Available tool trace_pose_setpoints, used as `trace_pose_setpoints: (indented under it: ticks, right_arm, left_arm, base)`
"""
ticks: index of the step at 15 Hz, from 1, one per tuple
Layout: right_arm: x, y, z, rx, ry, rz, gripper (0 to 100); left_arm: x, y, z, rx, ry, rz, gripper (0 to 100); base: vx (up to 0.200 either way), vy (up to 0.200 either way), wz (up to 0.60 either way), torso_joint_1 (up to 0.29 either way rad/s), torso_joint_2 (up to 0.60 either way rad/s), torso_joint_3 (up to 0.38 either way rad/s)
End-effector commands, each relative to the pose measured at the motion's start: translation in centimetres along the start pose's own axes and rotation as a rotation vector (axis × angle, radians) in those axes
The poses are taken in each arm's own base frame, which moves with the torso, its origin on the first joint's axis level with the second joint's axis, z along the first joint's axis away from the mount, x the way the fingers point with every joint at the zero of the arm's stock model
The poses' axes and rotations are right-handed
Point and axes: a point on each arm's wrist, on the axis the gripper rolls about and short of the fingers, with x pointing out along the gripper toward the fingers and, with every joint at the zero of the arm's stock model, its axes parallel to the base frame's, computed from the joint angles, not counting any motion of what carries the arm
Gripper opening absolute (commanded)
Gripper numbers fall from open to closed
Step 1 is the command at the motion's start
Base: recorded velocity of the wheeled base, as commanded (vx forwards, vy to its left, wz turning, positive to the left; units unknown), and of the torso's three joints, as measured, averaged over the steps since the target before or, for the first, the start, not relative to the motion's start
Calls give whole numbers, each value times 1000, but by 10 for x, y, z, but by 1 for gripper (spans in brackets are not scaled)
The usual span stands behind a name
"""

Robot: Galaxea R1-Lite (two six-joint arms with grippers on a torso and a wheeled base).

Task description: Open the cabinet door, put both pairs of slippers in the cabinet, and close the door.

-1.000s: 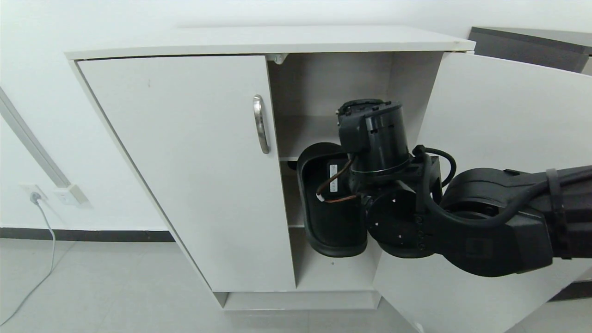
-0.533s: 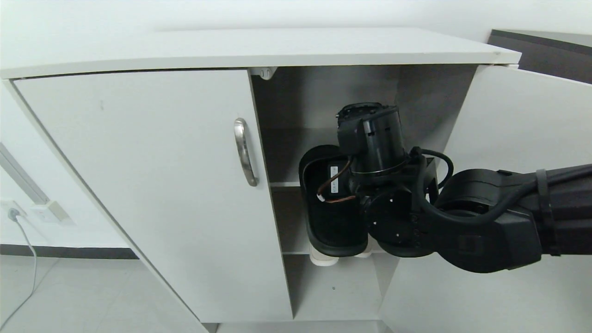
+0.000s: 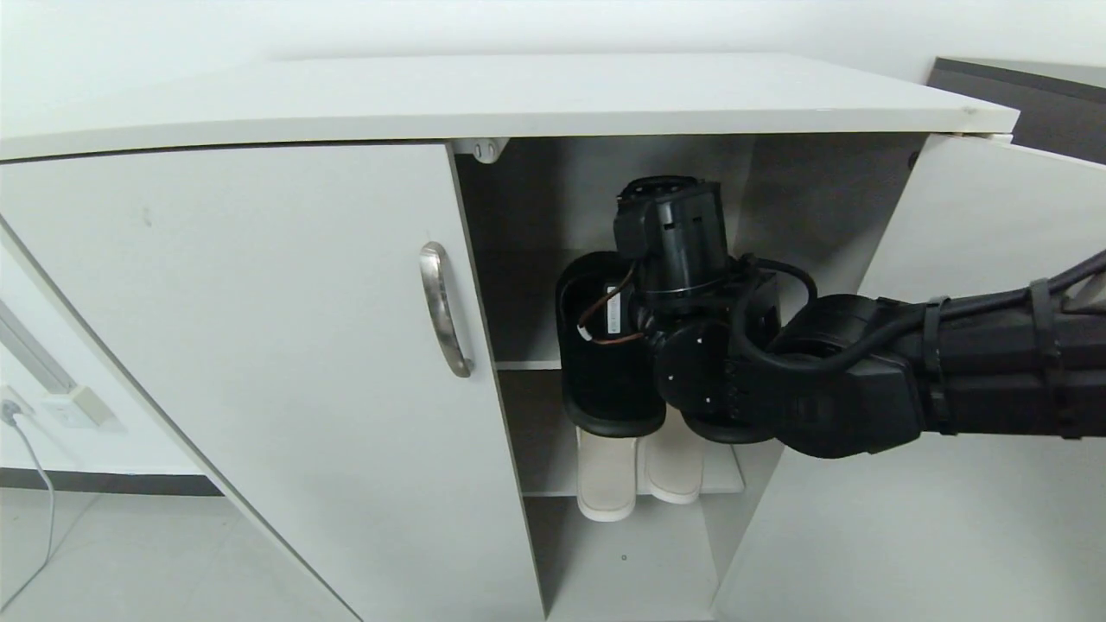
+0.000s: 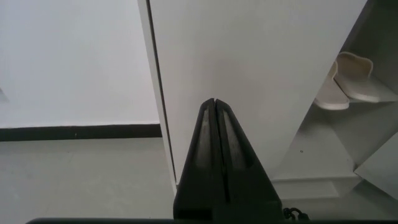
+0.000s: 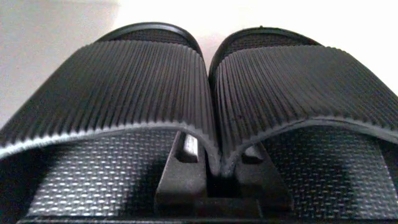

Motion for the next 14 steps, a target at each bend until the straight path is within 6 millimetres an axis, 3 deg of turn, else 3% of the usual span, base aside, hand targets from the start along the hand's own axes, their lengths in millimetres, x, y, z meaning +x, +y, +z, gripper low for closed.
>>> trace_pose_setpoints:
  ticks: [1, 7, 10, 14]
  right_arm:
    - [16, 5, -5, -12, 1, -18, 0]
    - [42, 5, 6, -22, -18, -56, 0]
    - [47, 5, 14, 0, -33, -63, 0]
    - [52, 9, 9, -9, -23, -64, 0]
  left_arm:
    - [0, 0, 0, -1, 0, 2, 0]
    - [0, 0, 0, -2, 0, 2, 0]
    - [0, 0, 0, -2, 0, 2, 0]
    - [0, 0, 0, -4, 0, 2, 0]
  base:
    - [0, 0, 0, 0, 0, 0]
    - [0, 0, 0, 0, 0, 0]
    - [0, 0, 0, 0, 0, 0]
    - [0, 0, 0, 0, 0, 0]
